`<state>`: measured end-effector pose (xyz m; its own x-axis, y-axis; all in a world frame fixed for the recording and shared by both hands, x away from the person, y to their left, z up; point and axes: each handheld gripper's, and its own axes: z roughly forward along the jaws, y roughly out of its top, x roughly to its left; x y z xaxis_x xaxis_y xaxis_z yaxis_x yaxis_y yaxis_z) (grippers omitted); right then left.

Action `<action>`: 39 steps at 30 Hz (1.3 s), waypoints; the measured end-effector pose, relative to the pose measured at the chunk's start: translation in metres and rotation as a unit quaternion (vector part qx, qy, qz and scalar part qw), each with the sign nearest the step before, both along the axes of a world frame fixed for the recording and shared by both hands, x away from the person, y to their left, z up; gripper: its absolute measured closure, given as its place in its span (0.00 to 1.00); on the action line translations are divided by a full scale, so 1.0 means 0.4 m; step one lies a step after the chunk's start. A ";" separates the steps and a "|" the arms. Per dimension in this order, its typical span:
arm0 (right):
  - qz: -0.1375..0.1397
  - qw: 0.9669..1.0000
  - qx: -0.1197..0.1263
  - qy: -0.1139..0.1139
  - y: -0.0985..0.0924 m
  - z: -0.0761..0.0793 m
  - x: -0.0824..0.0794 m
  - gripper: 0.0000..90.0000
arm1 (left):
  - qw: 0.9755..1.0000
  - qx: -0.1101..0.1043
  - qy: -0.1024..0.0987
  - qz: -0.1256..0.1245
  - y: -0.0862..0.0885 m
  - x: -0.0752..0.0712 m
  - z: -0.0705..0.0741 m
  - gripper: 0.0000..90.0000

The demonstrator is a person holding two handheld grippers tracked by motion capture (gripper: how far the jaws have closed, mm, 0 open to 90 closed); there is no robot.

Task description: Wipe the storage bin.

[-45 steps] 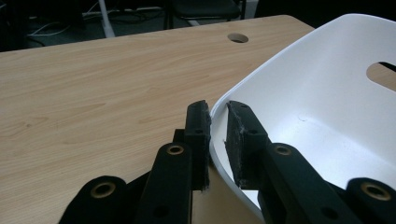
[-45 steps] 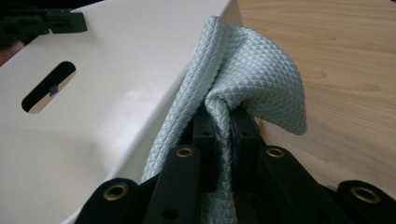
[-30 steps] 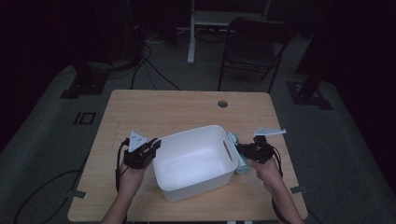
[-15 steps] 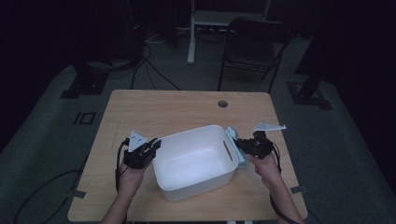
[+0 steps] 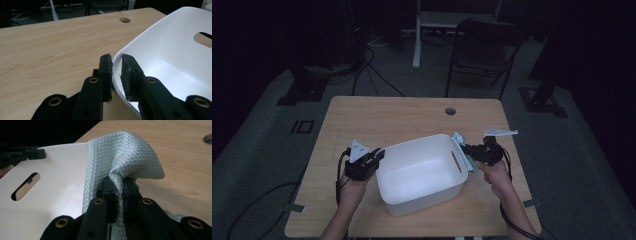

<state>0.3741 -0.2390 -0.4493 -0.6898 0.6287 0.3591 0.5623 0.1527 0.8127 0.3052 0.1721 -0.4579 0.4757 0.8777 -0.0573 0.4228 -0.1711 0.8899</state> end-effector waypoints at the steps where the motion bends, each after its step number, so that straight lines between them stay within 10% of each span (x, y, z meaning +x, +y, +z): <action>1: 0.000 1.000 -0.003 0.000 0.003 0.001 0.003 0.93 | 1.000 0.002 0.000 0.001 -0.001 0.000 0.001 0.88; 39: 0.019 0.998 -0.011 0.058 0.028 -0.063 0.108 0.94 | 1.000 0.007 0.000 0.010 -0.013 0.000 0.001 0.88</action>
<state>0.4173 -0.2279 -0.4745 -0.6686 0.6108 0.4241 0.6451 0.1927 0.7394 0.3051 0.1670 -0.4574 0.4577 0.8880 -0.0444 0.4258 -0.1750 0.8877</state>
